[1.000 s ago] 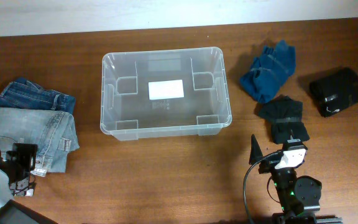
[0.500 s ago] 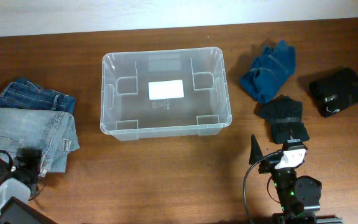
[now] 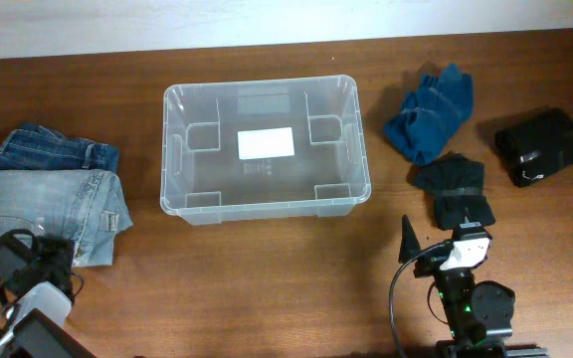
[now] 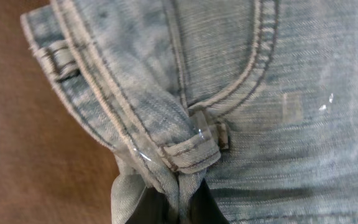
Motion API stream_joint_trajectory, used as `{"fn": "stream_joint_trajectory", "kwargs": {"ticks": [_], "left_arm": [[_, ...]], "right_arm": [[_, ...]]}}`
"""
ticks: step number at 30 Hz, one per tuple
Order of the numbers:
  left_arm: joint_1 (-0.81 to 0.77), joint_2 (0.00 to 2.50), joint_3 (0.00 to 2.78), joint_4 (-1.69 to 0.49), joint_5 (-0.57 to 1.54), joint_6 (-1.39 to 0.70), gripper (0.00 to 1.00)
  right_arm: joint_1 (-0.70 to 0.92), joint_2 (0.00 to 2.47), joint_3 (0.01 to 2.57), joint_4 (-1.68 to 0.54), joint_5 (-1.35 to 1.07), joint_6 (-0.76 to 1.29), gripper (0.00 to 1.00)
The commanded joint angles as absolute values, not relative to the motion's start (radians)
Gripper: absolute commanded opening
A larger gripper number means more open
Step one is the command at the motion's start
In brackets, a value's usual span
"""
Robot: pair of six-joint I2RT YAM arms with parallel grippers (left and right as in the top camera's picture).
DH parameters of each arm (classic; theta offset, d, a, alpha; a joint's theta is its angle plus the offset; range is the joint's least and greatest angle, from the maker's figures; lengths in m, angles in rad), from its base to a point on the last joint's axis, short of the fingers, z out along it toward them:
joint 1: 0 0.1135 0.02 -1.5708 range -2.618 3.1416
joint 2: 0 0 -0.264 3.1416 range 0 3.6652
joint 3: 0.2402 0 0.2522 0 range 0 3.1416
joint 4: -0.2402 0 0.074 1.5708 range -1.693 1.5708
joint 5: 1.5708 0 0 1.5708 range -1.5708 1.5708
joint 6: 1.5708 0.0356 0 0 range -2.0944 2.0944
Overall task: Pack container
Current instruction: 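Lift the light-wash jeans with the left gripper over the clear bin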
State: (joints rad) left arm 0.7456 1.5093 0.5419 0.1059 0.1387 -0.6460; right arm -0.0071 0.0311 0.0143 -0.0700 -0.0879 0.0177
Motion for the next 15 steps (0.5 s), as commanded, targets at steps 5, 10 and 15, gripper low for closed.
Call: {"fn": "stream_joint_trajectory", "kwargs": {"ticks": [5,10,15], "left_arm": [[0.716,1.500,0.559,0.104,0.378,-0.619,0.01],[0.716,1.400,0.647,0.036,0.496,-0.613,0.01],[0.716,1.256,0.798,-0.109,0.517,-0.579,0.01]], "right_arm": [[-0.014,0.026,0.006,-0.070,-0.083,0.015,0.98],[-0.014,0.026,0.006,-0.070,-0.083,0.015,0.98],[-0.014,0.026,0.006,-0.070,-0.083,0.015,0.99]]}}
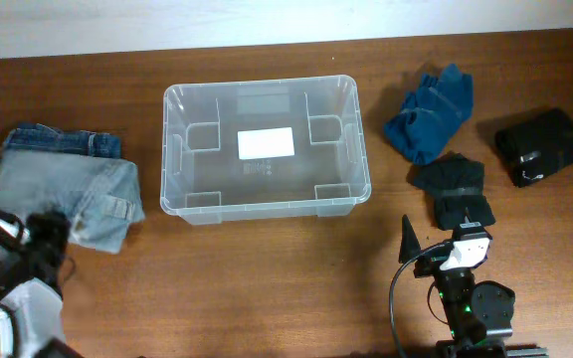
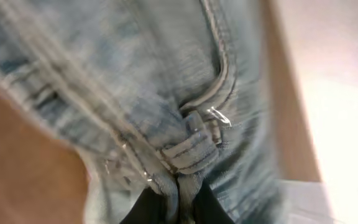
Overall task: Pack container
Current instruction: 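Lift the light-wash jeans with the left gripper over the clear bin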
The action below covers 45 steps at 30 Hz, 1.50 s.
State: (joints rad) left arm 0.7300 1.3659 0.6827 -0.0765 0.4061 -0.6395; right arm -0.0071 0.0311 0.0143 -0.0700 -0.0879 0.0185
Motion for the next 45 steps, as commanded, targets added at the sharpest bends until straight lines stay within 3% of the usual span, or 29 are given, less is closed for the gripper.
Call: {"fn": "stream_joint_trajectory", "kwargs": {"ticks": [1,8,13,19,26,32,38,45], "left_arm": [[0.716,1.233,0.823,-0.133,0.516,-0.569,0.01],[0.692,1.106,0.931,-0.177,0.520,-0.567,0.01],[0.591,1.080,0.972,-0.115,0.518,-0.567,0.01],[0.401,1.080,0.972,0.077,0.551,-0.575,0.01],[0.182,1.082,0.972,0.123,0.494,-0.517,0.01],[0.034,1.100,0.971,0.110,0.266,-0.617,0.01],[-0.191,1.171,0.971,0.106,-0.226,-0.900,0.01],[-0.386,1.307,0.971,0.228,-0.316,-0.980,0.01]], "right_arm": [[-0.014,0.026,0.006,-0.070,-0.083,0.015,0.98],[-0.014,0.026,0.006,-0.070,-0.083,0.015,0.98],[-0.014,0.026,0.006,-0.070,-0.083,0.015,0.98],[-0.014,0.026,0.006,-0.070,-0.083,0.015,0.98],[-0.014,0.026,0.006,-0.070,-0.083,0.015,0.98],[-0.014,0.026,0.006,-0.070,-0.083,0.015,0.98],[-0.014,0.026,0.006,-0.070,-0.083,0.015,0.98],[-0.014,0.026,0.006,-0.070,-0.083,0.015,0.98]]}}
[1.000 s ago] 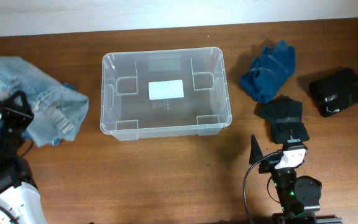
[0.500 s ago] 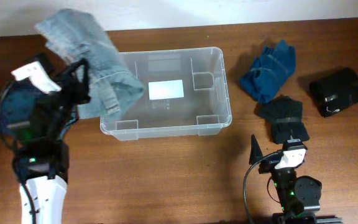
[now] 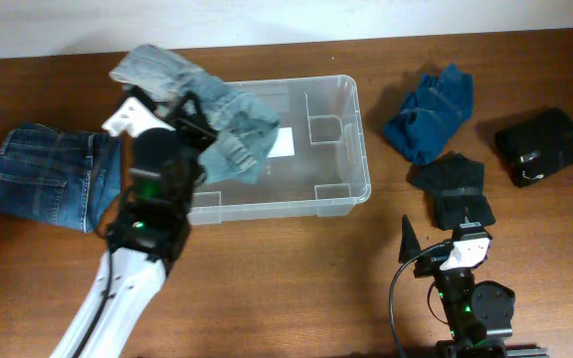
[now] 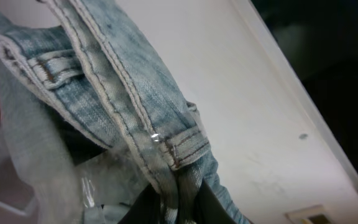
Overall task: Pack container
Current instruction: 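Lift the light-wash jeans with the left gripper over the clear bin, then lower the light-wash jeans into the bin and release them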
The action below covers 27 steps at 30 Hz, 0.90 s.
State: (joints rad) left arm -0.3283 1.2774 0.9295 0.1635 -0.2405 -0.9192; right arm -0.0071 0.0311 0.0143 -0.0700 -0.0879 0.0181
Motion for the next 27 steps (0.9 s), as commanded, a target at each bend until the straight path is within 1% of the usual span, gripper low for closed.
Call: {"fn": "stream_joint_trajectory", "kwargs": {"ticks": [1,4,5,7,10,15,22,27], "left_arm": [[-0.398,1.319,0.971,0.236,-0.316,-0.980,0.01],[-0.425,1.346,0.972,0.254,-0.344,-0.995,0.01],[-0.430,1.348,0.972,0.249,-0.366,-1.029,0.01],[-0.443,1.351,0.971,0.230,-0.444,-1.161,0.01],[-0.453,1.354,0.971,0.224,-0.523,-1.251,0.01],[-0.454,1.396,0.971,0.224,-0.574,-1.273,0.01],[-0.465,1.508,0.972,0.237,-0.573,-1.370,0.01],[-0.470,1.539,0.972,0.245,-0.572,-1.377,0.01]], "right_arm": [[-0.014,0.026,0.006,-0.070,-0.083,0.015,0.98],[-0.014,0.026,0.006,-0.070,-0.083,0.015,0.98],[-0.014,0.026,0.006,-0.070,-0.083,0.015,0.98],[-0.014,0.026,0.006,-0.070,-0.083,0.015,0.98],[-0.014,0.026,0.006,-0.070,-0.083,0.015,0.98],[-0.014,0.026,0.006,-0.070,-0.083,0.015,0.98],[-0.014,0.026,0.006,-0.070,-0.083,0.015,0.98],[-0.014,0.026,0.006,-0.070,-0.083,0.015,0.98]]}}
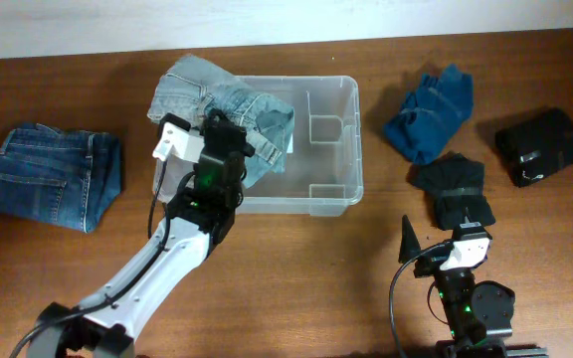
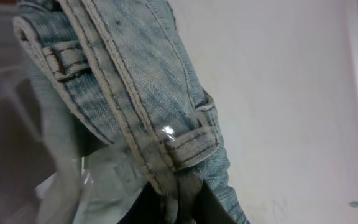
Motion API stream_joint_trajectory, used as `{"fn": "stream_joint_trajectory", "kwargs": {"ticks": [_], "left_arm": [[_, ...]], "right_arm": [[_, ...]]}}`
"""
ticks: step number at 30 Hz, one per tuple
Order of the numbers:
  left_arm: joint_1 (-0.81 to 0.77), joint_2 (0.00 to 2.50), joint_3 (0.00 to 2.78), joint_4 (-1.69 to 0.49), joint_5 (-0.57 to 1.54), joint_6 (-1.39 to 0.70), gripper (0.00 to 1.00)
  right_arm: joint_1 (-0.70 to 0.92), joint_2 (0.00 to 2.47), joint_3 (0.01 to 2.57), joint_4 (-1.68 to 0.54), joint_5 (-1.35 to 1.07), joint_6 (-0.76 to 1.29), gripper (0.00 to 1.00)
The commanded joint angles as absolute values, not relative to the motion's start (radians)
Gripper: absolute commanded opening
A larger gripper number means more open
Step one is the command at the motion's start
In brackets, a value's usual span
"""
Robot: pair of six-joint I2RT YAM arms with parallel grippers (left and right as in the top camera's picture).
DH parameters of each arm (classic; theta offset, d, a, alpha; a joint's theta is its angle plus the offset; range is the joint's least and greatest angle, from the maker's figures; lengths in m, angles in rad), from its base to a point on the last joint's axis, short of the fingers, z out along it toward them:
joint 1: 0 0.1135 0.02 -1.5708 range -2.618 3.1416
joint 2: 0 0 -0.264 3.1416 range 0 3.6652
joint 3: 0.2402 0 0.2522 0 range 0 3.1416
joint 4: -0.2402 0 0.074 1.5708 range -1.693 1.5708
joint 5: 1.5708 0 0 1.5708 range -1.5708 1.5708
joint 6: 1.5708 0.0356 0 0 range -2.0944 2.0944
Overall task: Pack container
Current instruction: 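Lower the light-wash jeans into the bin and release them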
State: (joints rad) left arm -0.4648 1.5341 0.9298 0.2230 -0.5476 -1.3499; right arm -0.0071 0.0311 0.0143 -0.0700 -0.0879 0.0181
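Note:
The clear plastic container (image 1: 338,149) stands at the table's middle back. My left gripper (image 1: 229,139) is over its left half, shut on the light blue jeans (image 1: 222,104), which drape over the container's left part and back left rim. In the left wrist view the waistband of the light jeans (image 2: 123,106) is pinched at my left gripper (image 2: 180,202), with the container wall (image 2: 17,124) to the left. Dark blue jeans (image 1: 53,177) lie folded at the far left. My right gripper (image 1: 436,244) rests near the front right edge; its jaws cannot be judged.
A blue garment (image 1: 431,111) lies right of the container. A black garment (image 1: 456,187) sits just ahead of the right arm, and another black bundle (image 1: 543,145) lies at the far right.
My left gripper has moved right with the light jeans, from over the container's left rim to over its left half. The jeans hang further inside. The right arm is unchanged.
My left gripper was shut on the light jeans atop the dark jeans at the far left. It then had them pulled slightly off the stack. Later they hung over the container's left rim, and now over its left half.

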Motion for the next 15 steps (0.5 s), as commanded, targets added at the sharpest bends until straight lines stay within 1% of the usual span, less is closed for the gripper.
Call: {"fn": "stream_joint_trajectory", "kwargs": {"ticks": [1,10,15], "left_arm": [[-0.471,1.539,0.972,0.256,-0.572,-1.377,0.01],[-0.524,1.539,0.972,0.390,-0.595,-1.377,0.01],[-0.542,1.539,0.972,0.392,-0.633,-1.384,0.01]], "right_arm": [[-0.014,0.026,0.006,-0.070,-0.083,0.015,0.98],[-0.014,0.026,0.006,-0.070,-0.083,0.015,0.98],[-0.014,0.026,0.006,-0.070,-0.083,0.015,0.98]]}}
